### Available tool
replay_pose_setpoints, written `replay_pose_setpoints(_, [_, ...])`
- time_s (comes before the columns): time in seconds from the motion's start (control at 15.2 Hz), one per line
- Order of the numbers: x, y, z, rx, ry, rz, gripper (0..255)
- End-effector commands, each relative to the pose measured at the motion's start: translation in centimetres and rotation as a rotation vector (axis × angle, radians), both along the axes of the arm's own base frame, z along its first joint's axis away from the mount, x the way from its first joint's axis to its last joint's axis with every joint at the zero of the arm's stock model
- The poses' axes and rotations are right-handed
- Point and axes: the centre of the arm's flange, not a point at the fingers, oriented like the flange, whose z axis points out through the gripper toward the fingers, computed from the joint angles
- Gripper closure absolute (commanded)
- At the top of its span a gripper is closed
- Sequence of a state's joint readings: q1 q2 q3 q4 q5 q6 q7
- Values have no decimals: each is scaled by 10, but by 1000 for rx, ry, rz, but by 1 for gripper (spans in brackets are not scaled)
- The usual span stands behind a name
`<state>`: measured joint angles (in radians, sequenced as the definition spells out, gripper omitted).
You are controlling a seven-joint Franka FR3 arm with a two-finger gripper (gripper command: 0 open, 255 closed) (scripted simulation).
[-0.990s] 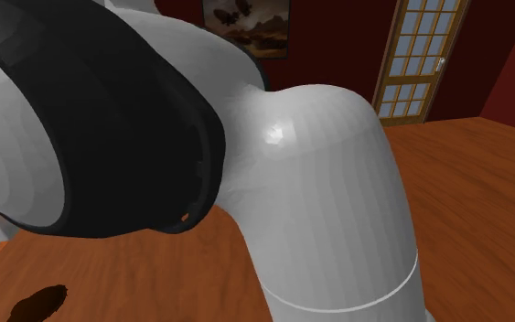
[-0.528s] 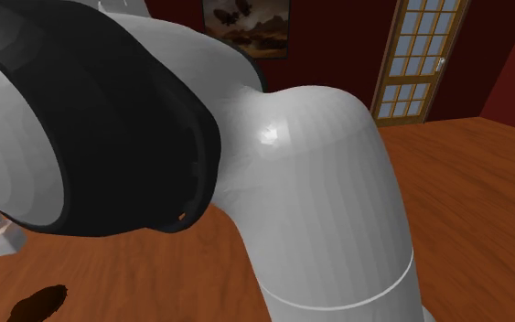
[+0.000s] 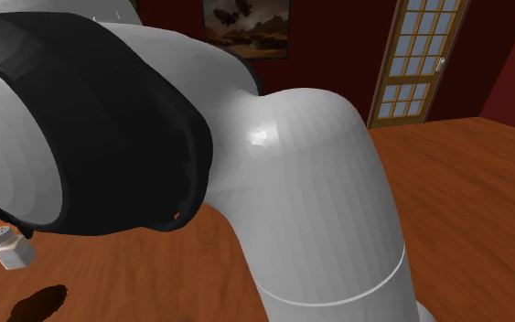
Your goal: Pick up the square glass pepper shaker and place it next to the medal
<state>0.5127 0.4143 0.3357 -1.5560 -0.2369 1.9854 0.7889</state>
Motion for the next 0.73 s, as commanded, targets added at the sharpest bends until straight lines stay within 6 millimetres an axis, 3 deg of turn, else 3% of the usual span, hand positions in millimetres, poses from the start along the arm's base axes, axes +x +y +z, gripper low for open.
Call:
replay_pose_setpoints(0.0, [0, -1, -10, 0, 0, 0, 255])
replay_pose_setpoints(0.66, [0, -1, -63, 0, 0, 0, 255])
